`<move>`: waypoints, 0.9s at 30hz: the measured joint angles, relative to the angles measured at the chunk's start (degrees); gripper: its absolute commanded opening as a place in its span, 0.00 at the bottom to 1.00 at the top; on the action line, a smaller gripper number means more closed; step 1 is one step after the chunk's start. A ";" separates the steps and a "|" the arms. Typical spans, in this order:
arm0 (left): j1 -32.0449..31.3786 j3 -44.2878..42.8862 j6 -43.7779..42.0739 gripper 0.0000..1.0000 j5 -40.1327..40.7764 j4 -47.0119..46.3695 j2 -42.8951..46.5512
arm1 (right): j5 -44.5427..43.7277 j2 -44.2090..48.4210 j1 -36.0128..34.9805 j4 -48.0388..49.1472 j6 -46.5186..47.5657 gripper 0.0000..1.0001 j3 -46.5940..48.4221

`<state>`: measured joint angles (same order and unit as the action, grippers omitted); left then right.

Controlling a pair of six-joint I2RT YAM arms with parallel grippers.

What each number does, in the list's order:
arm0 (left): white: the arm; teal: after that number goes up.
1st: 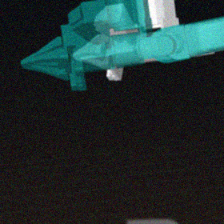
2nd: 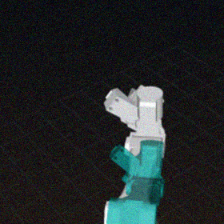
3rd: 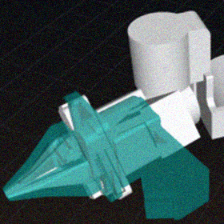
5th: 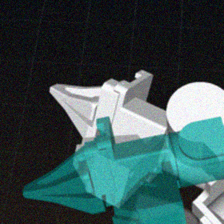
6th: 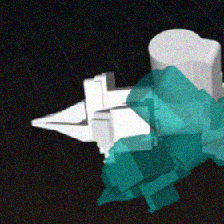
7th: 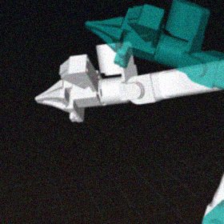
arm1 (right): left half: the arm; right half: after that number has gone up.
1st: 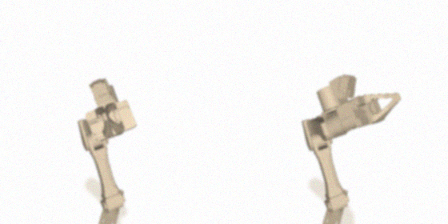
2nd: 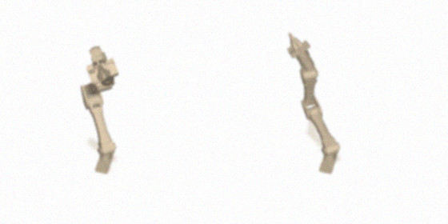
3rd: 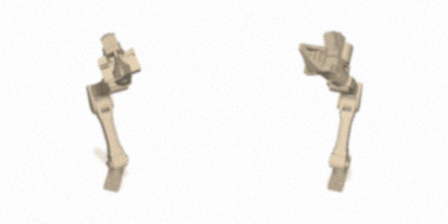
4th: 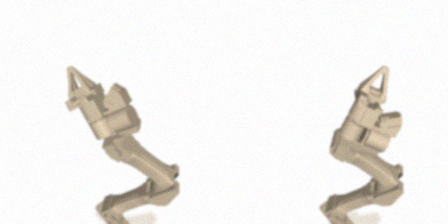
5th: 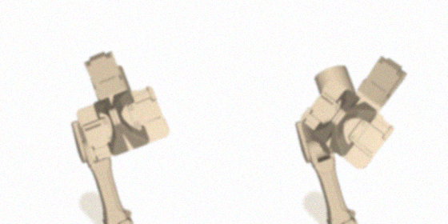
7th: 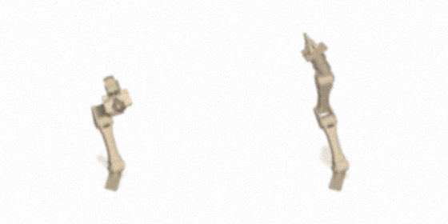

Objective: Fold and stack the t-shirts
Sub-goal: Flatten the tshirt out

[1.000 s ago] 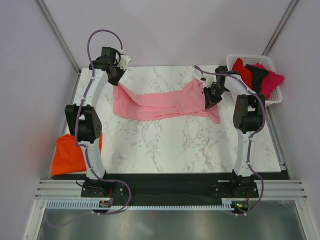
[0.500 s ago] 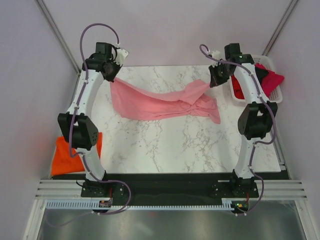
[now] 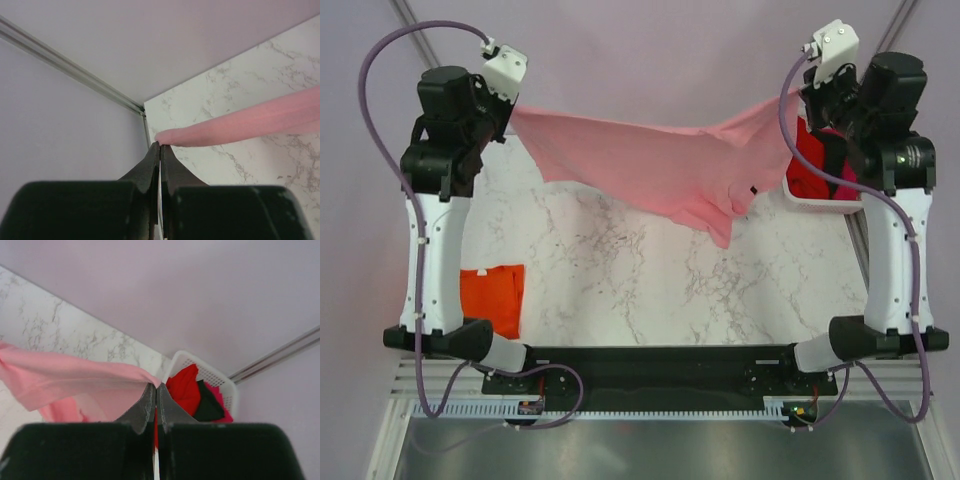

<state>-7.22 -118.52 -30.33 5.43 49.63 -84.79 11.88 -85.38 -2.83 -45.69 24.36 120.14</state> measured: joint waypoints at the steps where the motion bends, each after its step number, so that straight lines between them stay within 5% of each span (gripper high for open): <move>1: -0.02 0.04 0.00 0.02 -0.09 -0.33 1.51 | -0.31 1.90 0.00 0.66 0.39 0.00 -0.76; 13: -0.04 5.09 -0.07 0.02 -1.46 -2.21 18.45 | -0.37 23.21 0.00 -1.97 4.28 0.00 -3.98; 27: -0.04 3.02 -2.69 0.02 -1.55 -5.31 28.68 | -1.38 28.68 0.00 -1.90 4.39 0.00 9.22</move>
<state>-7.27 -115.50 -33.01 3.88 44.31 -56.12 10.50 -56.71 -2.83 -47.59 28.75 129.36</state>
